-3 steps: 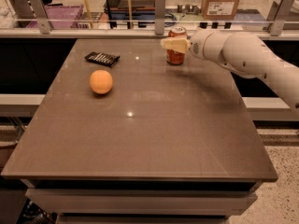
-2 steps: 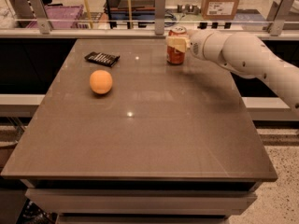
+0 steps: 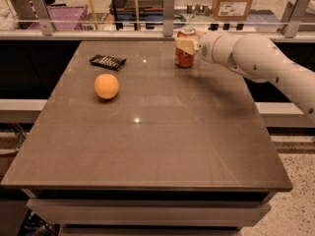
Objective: Knock coke can over
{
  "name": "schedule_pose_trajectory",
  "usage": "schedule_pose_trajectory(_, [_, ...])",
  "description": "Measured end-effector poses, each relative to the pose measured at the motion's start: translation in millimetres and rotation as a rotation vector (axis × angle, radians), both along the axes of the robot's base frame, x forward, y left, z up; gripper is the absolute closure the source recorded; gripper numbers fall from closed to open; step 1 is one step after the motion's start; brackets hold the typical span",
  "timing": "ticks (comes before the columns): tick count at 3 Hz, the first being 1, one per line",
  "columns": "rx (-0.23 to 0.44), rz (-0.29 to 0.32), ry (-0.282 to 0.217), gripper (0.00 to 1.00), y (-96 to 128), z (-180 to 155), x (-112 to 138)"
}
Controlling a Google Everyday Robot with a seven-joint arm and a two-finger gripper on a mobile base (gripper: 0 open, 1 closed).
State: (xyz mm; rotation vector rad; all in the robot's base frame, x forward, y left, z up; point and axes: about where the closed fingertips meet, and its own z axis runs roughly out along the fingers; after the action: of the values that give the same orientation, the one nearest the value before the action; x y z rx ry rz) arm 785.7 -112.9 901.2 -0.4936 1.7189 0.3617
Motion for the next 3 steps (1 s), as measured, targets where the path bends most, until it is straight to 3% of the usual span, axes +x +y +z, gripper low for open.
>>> schedule_pose_trajectory(1, [0.0,0.003,0.001,1.0,2.3,-0.6,0.2])
schedule_pose_trajectory(3, [-0.033,-0.006,0.02,1.0,-2.9,5.0,-6.3])
